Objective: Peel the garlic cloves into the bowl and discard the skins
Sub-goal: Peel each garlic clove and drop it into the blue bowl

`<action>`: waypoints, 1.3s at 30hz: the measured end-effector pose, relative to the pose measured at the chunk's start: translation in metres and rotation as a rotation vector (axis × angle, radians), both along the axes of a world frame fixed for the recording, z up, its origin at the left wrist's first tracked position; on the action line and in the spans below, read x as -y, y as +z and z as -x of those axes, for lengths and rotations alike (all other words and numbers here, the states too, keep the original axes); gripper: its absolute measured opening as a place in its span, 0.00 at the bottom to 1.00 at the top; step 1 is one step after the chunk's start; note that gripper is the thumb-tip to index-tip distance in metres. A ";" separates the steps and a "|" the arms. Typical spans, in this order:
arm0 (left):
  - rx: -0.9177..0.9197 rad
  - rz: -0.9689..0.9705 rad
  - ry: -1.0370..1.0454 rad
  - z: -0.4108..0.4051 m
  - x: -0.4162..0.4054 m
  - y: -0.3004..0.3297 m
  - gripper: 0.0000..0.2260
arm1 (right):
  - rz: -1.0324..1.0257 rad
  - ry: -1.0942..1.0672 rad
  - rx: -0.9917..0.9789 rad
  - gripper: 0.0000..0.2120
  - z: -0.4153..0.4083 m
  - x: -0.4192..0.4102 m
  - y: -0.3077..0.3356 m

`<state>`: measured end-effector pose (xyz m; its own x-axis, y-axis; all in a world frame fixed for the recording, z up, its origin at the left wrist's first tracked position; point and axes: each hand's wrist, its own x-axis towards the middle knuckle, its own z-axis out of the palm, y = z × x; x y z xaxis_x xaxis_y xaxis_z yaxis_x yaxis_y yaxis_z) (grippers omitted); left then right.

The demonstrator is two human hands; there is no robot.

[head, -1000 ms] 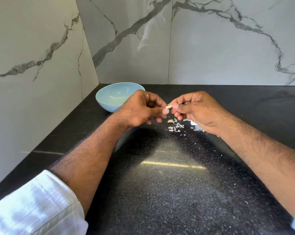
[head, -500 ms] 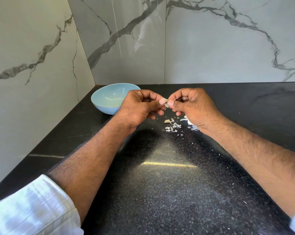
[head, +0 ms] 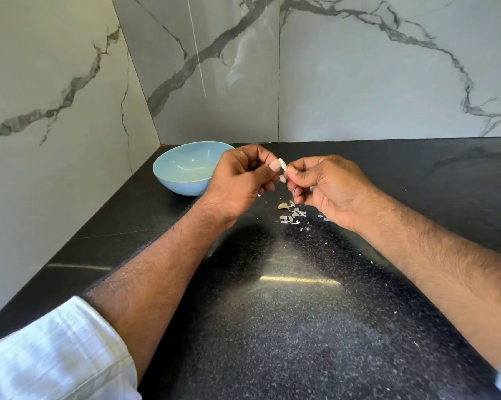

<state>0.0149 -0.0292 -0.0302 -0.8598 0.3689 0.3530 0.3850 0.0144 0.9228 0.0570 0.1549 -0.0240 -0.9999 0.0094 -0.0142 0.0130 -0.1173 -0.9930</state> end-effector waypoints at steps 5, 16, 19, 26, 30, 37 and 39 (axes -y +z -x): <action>0.021 0.021 0.025 -0.001 -0.004 -0.002 0.05 | -0.076 -0.098 -0.088 0.04 0.002 0.000 -0.005; -0.028 0.064 0.089 0.001 0.004 -0.003 0.01 | -0.109 -0.089 -0.158 0.05 0.004 -0.004 -0.007; 0.013 -0.001 0.098 0.003 0.007 0.000 0.04 | -0.128 -0.098 -0.152 0.08 0.004 -0.007 -0.005; -0.071 0.083 0.083 0.006 0.009 -0.001 0.08 | -0.313 -0.137 -0.149 0.05 0.001 -0.006 -0.003; -0.089 0.081 0.113 0.005 0.010 0.000 0.06 | -0.345 -0.130 -0.200 0.05 0.001 -0.004 -0.005; -0.137 0.246 0.152 0.004 0.013 0.003 0.03 | -0.278 -0.132 -0.242 0.06 0.001 0.001 -0.007; -0.102 0.370 0.166 0.005 0.019 0.007 0.02 | -0.364 -0.152 -0.272 0.04 0.003 0.001 -0.008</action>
<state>0.0097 -0.0479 -0.0237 -0.8858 0.3463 0.3089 0.4386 0.4073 0.8011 0.0538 0.1540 -0.0319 -0.9535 0.1120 0.2797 -0.2438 0.2586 -0.9347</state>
